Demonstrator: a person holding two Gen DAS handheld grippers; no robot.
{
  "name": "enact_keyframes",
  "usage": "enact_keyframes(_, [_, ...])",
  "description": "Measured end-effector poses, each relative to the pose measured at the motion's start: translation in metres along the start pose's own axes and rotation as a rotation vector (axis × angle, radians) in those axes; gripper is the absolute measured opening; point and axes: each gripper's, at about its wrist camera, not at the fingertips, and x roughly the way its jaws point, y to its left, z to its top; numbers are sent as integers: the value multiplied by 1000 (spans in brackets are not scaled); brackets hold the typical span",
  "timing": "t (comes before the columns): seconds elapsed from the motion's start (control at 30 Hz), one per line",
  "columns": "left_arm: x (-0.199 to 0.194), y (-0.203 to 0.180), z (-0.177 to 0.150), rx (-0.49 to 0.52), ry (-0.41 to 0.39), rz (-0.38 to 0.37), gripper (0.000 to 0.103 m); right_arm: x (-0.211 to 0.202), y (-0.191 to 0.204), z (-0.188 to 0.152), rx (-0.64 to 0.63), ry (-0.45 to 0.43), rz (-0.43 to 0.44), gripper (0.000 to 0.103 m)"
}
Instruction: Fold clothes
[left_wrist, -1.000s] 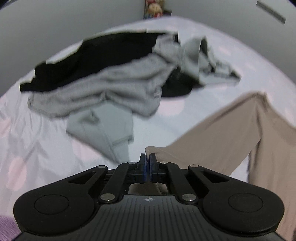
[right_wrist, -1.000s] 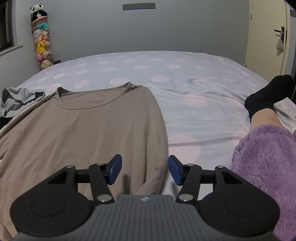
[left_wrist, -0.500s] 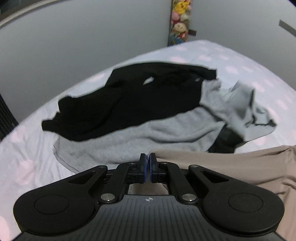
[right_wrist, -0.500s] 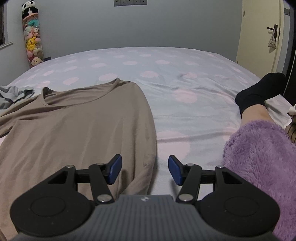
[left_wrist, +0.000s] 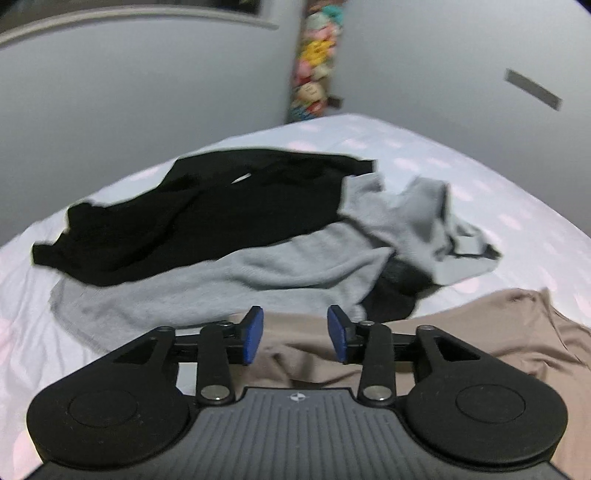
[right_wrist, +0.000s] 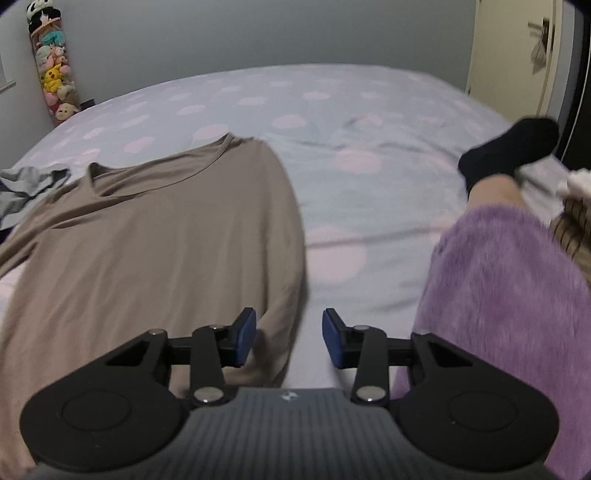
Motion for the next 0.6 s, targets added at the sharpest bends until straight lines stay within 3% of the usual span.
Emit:
enact_keyframes(0.17, [-3, -16, -4, 60, -18, -42, 38, -31, 1, -12, -17, -2, 69, 43])
enact_keyframes(0.33, [2, -26, -11, 112, 7, -41, 38, -29, -1, -21, -38, 75, 98, 41])
enact_keyframes(0.43, [2, -27, -15, 127, 15, -37, 38, -20, -5, -26, -10, 136, 124, 5])
enact_keyframes(0.6, [-3, -24, -16, 117, 7, -44, 38, -37, -17, -3, 3, 61, 71, 4])
